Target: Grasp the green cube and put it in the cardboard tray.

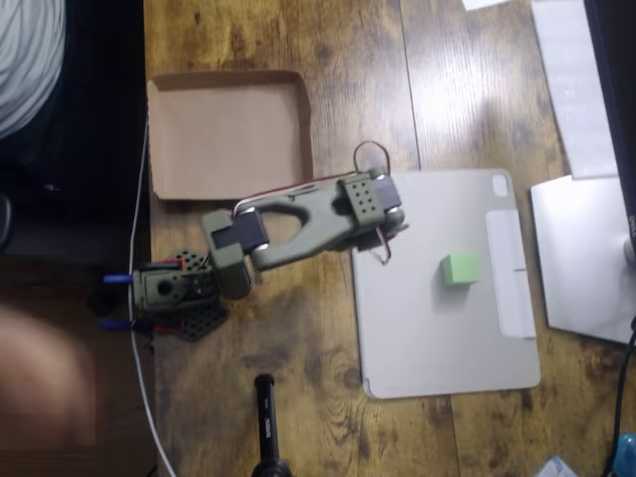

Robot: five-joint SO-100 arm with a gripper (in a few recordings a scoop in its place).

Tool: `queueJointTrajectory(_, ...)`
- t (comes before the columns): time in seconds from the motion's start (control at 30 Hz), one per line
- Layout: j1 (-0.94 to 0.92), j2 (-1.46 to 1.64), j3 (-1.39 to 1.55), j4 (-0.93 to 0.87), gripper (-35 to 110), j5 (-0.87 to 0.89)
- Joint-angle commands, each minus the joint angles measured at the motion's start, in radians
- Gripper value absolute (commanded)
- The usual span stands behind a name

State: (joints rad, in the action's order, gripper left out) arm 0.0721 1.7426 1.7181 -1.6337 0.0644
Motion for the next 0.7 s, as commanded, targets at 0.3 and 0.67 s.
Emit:
queueJointTrajectory(0.3,-0.086,-0.098,-0.290,-0.160,0,-0.052)
queueJointTrajectory(0.67,-0.058,-0.282,-0.451,-0.163,0,-0.035)
